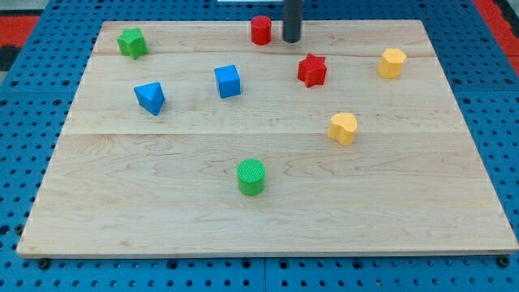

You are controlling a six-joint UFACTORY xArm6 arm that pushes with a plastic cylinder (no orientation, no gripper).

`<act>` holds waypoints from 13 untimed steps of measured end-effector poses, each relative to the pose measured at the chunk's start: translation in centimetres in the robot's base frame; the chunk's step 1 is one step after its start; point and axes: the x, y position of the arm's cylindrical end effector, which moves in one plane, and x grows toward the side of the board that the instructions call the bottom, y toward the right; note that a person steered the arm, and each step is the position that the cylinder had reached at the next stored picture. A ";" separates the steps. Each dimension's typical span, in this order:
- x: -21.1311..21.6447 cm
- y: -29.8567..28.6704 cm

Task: Move the red star to the top left side of the yellow hexagon

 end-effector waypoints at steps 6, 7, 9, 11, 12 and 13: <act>-3.4 -0.8; -3.3 -0.6; 1.5 1.0; 8.8 -4.7; 12.0 -1.5; 7.4 4.2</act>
